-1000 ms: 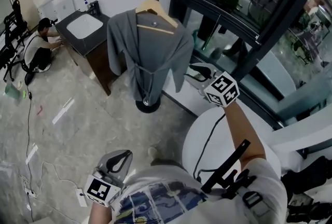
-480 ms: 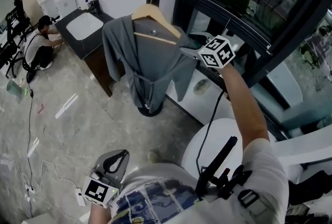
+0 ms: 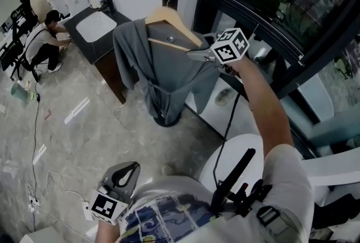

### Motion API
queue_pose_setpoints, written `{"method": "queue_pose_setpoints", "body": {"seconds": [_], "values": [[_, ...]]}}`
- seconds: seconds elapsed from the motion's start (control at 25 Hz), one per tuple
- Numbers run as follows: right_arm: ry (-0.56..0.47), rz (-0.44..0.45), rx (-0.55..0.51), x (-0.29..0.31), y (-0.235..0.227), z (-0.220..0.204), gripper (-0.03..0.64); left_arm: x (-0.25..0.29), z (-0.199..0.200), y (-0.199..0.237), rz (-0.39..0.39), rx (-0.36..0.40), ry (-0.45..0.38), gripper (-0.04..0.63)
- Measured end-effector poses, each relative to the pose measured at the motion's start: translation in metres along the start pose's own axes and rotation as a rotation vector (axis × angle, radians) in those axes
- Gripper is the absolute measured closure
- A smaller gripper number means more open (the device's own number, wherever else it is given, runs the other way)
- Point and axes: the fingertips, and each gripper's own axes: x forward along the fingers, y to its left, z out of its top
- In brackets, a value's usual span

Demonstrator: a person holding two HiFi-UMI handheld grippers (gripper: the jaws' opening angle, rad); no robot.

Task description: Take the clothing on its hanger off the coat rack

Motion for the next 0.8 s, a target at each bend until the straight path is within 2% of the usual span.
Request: {"method": "queue_pose_setpoints", "body": {"seconds": [0.04, 0.12, 0.16, 0.2, 0.24, 0.8], "values": [[-0.003, 0.006, -0.007, 0.002, 0.001, 0.002, 0.365, 0.001, 0.000, 0.001, 0.000, -0.002, 0.000, 0.577], [-0.007, 0.007, -0.026, 0.003, 0.002, 0.004, 0.463, 0.001, -0.001, 0.002, 0.002, -0.005, -0.001, 0.577], [-0.013, 0.007, -0.033, 0.003, 0.003, 0.005, 0.492, 0.001, -0.002, 0.002, 0.005, -0.007, 0.000, 0.577], [-0.021, 0.005, -0.038, 0.002, 0.003, 0.005, 0.581, 0.001, -0.003, 0.003, 0.008, -0.009, 0.004, 0.577], [-0.026, 0.000, -0.043, 0.001, 0.004, 0.006, 0.606, 0.001, -0.005, 0.003, 0.011, -0.010, 0.007, 0.577], [-0.026, -0.128, -0.030, -0.021, 0.015, 0.013, 0.611, -0.027, -0.016, 0.002, 0.010, -0.049, -0.006, 0.577]]}}
